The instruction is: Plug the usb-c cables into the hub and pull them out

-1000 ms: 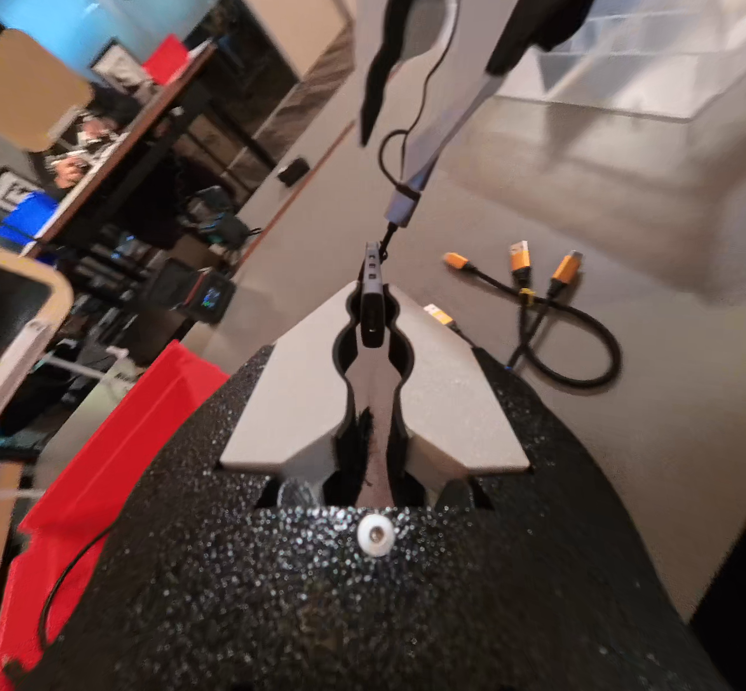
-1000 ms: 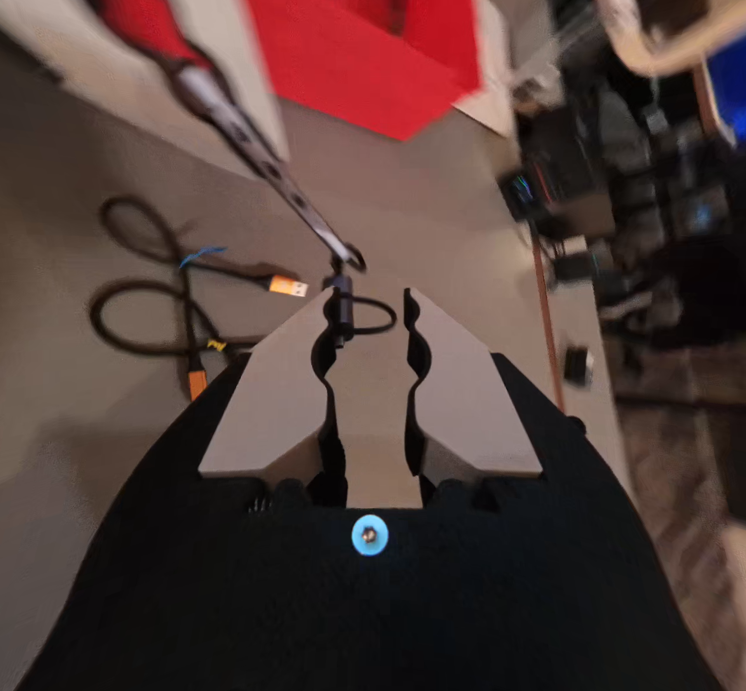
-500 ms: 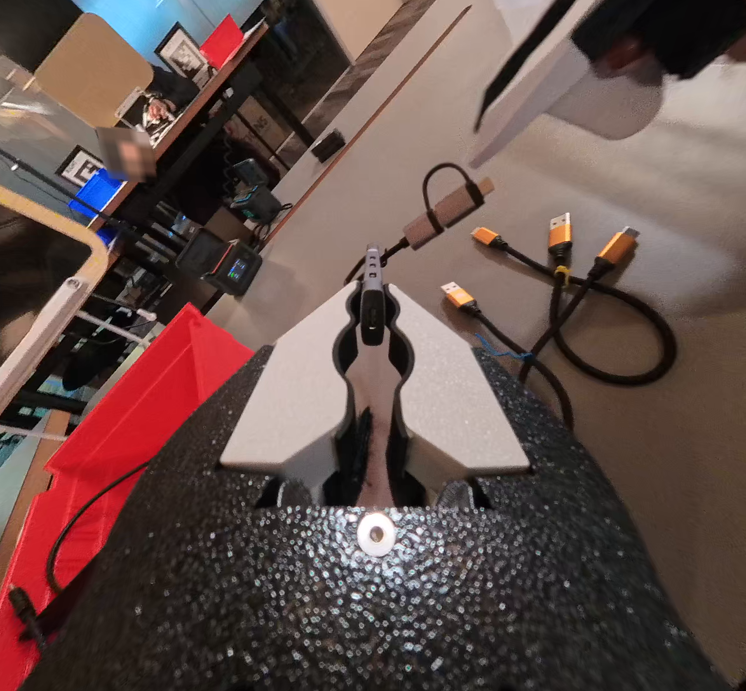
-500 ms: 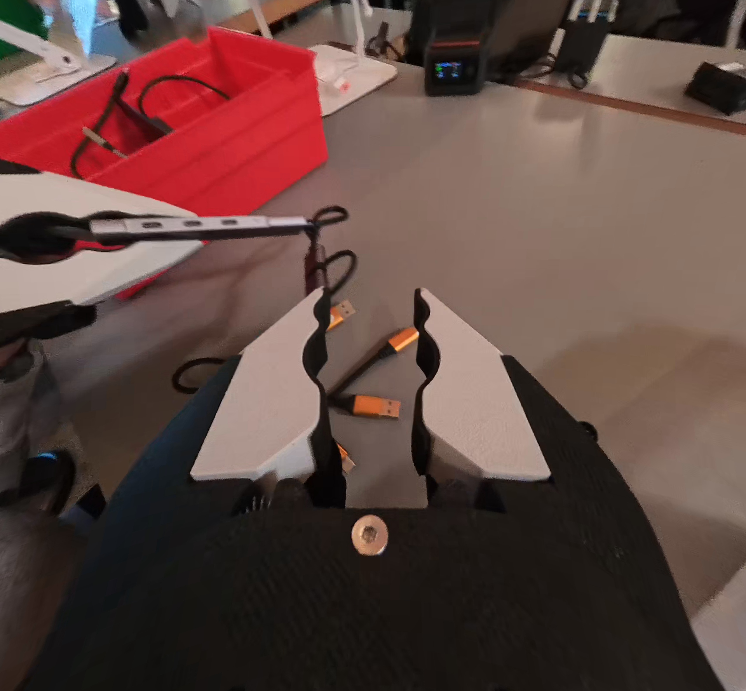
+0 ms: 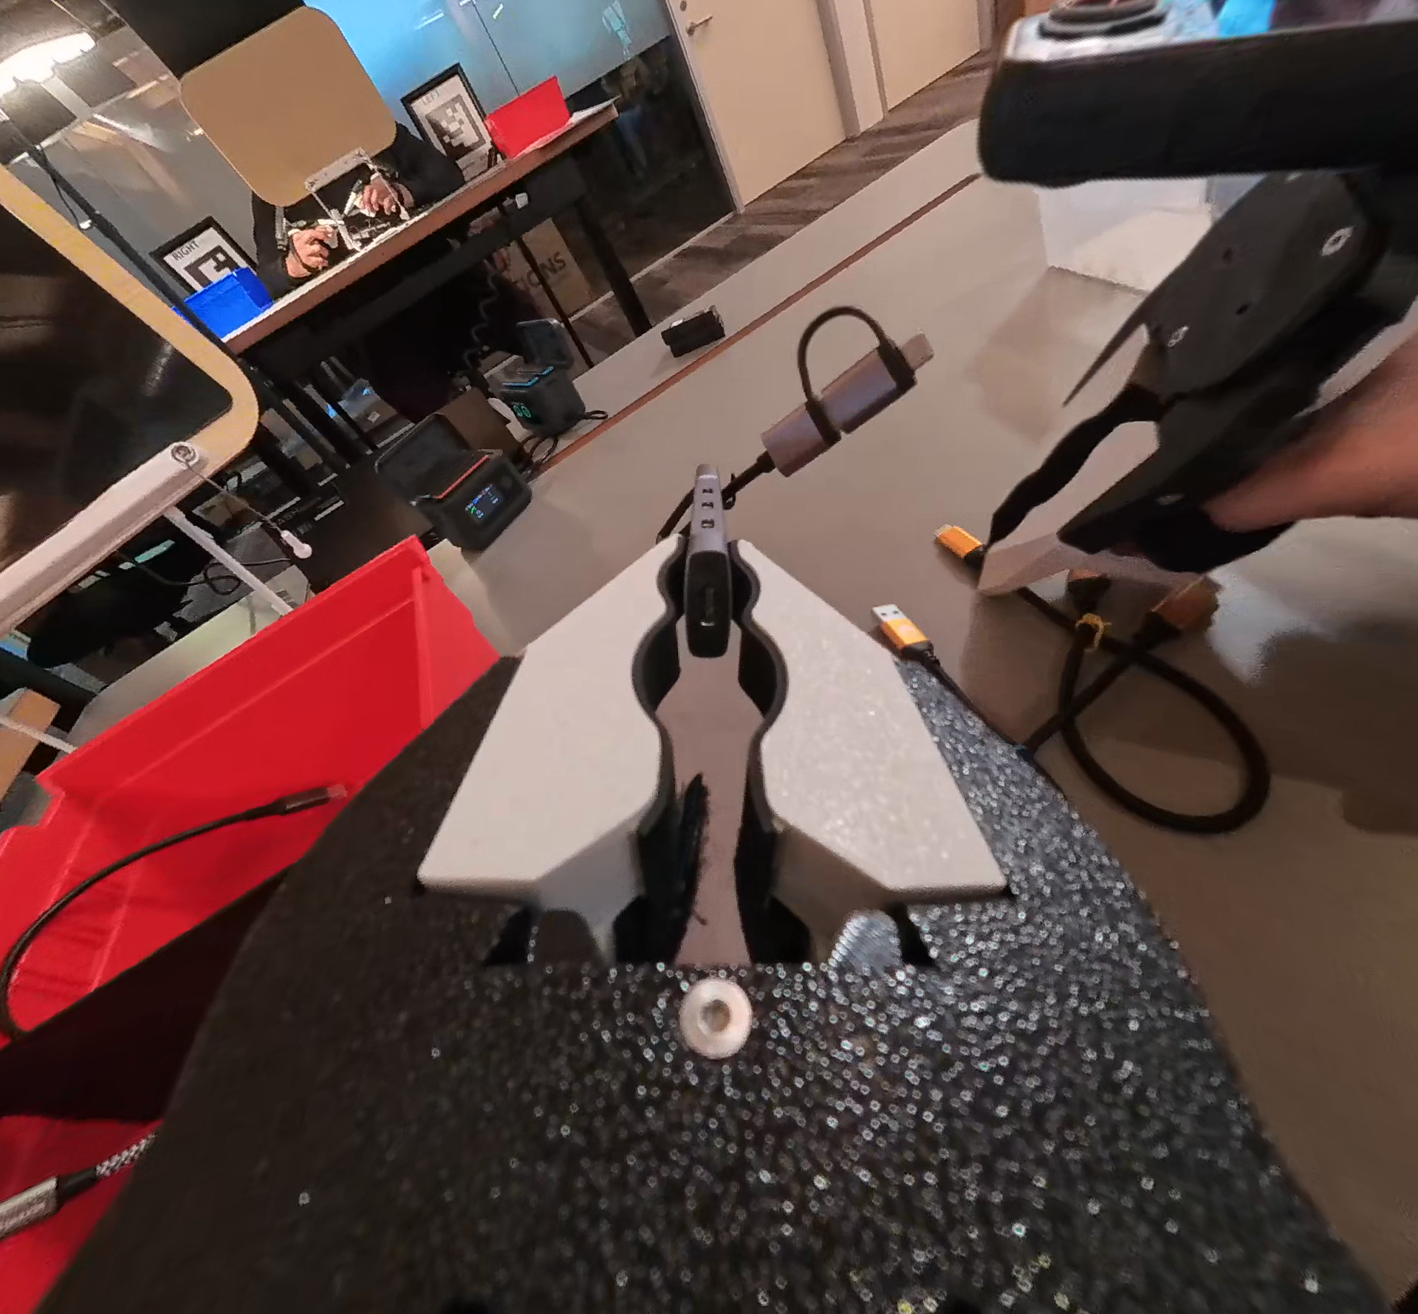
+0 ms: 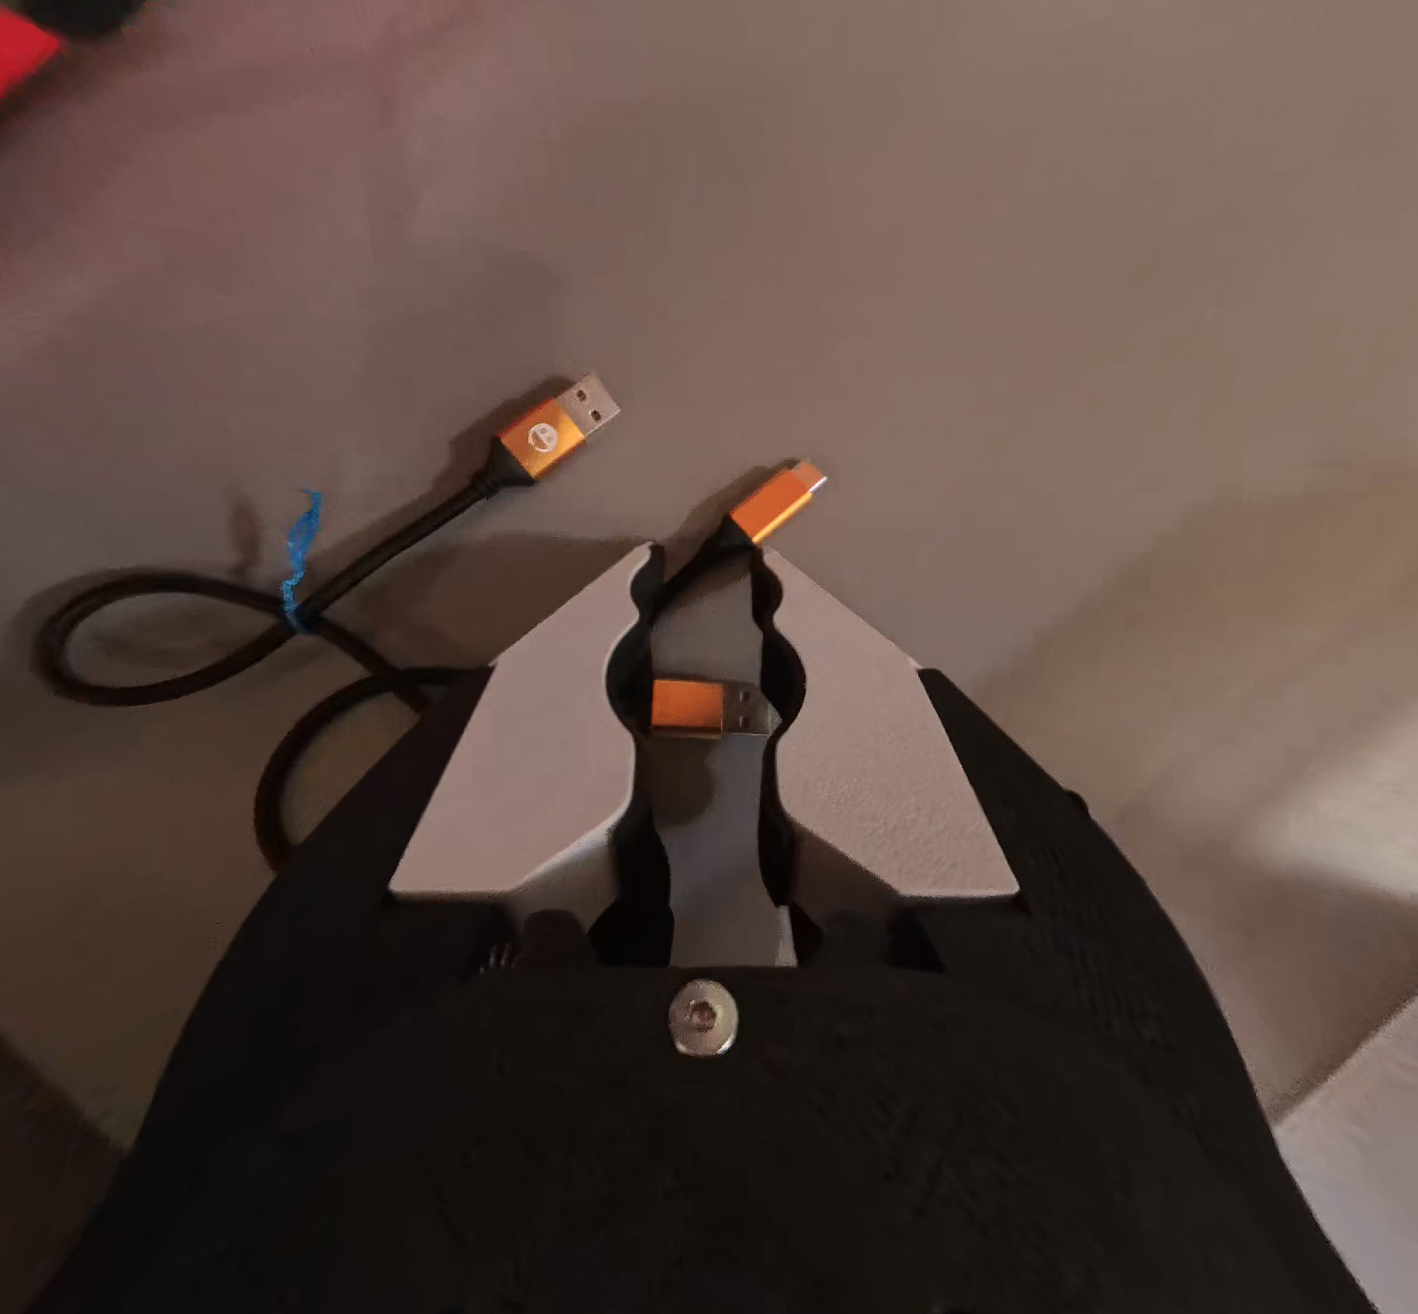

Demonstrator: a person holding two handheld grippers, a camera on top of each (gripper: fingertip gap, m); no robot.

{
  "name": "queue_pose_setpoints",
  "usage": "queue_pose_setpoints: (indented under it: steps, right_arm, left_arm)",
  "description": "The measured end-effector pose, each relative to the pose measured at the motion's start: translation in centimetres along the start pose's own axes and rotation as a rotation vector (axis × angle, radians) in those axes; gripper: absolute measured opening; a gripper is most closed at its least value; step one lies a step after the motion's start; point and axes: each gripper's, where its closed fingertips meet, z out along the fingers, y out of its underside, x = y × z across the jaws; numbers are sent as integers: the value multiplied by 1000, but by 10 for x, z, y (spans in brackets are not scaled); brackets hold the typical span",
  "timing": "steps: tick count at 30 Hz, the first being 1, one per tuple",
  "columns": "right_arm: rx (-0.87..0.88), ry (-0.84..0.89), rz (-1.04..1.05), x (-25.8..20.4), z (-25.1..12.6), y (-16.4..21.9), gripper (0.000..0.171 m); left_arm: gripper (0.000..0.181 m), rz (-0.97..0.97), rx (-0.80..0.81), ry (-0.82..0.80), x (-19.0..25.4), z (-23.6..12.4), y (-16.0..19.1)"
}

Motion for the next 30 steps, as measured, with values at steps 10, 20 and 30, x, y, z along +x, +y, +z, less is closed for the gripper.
queue_pose_setpoints:
  steps: [10, 20, 30]
  right_arm:
    - [30, -161, -160, -14, -32, 5, 4]
    - [72, -466, -327, -45, -86, 2, 5]
    - [-161, -603, -392, -42, -61, 16, 4]
  left_arm:
    - [7, 172, -28, -3, 11, 6, 11]
    - [7, 531, 35, 175, 70, 31, 35]
    - [7, 758, 74, 218, 96, 31, 52]
